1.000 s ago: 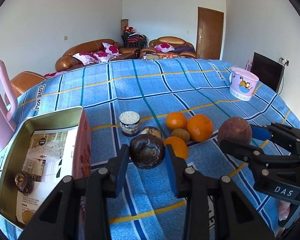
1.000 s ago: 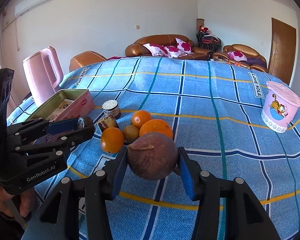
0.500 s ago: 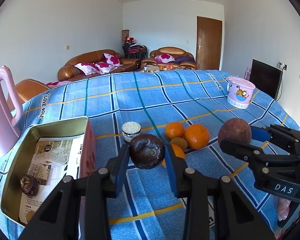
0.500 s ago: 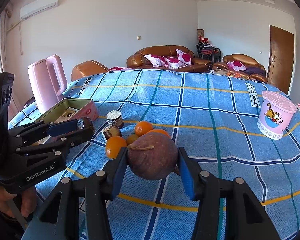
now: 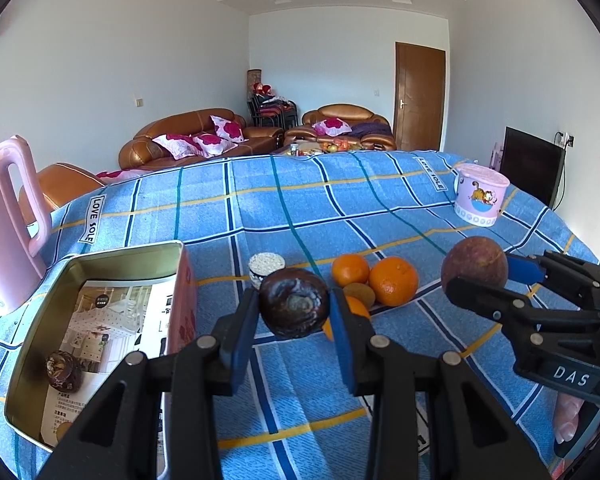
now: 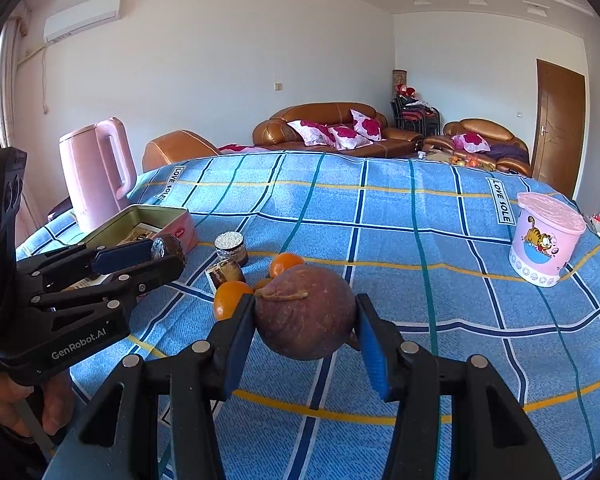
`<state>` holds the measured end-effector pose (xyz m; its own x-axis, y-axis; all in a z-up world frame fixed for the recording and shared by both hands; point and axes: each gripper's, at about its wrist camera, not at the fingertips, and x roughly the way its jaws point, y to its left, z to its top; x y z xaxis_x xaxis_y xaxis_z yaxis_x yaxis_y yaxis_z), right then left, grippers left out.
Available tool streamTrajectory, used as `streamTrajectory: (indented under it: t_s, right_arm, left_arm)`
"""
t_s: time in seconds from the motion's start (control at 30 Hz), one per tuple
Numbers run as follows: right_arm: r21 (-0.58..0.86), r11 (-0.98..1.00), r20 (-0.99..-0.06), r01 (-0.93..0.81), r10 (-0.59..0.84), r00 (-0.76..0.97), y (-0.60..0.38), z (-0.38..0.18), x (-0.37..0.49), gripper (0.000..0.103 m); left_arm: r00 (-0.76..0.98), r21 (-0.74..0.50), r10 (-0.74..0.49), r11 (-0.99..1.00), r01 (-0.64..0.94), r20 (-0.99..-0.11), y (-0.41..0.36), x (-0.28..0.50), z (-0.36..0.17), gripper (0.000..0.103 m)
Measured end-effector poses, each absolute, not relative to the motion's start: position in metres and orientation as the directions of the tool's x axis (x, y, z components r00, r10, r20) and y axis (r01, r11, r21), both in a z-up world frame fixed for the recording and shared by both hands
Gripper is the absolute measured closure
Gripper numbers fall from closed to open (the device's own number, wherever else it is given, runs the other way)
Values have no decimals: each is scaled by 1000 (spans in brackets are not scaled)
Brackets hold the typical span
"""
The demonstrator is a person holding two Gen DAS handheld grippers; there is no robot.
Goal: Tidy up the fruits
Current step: 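Lift both held fruits and carry them over the open tin box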
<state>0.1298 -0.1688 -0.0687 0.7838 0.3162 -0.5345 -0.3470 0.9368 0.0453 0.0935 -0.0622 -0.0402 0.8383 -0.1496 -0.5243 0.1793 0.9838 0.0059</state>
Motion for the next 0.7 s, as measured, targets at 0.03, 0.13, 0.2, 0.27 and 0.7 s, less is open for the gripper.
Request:
streamTrajectory:
  t_s: [0.03,0.13,0.2,0.27,0.7]
  right_arm:
    - [45,937,-531,-346,316,786,-169,-68,129,52]
    - [44,936,-523,-348,319,791,-169,-67,128,52]
    - [43,936,-520,-349,319,792,-169,-66,127,52]
    - [41,936,-517,-348,318,795,-169,-66,127,52]
    - [34,940,-458,-338,315,831,-172,-60,117,52]
  left_arm:
    - [839,6,-149,984,178,-523,-62,93,-40,65]
    - [844,7,-147,984,176,-515,-61,92,-39,65]
    - [849,9,-146,985,175,-508,-61,90,-38,65]
    - [854,13,-143,985,172,-501,-61,89,-38,65]
    - [885,31,-128,987,158,-447,-62,78,-32,65]
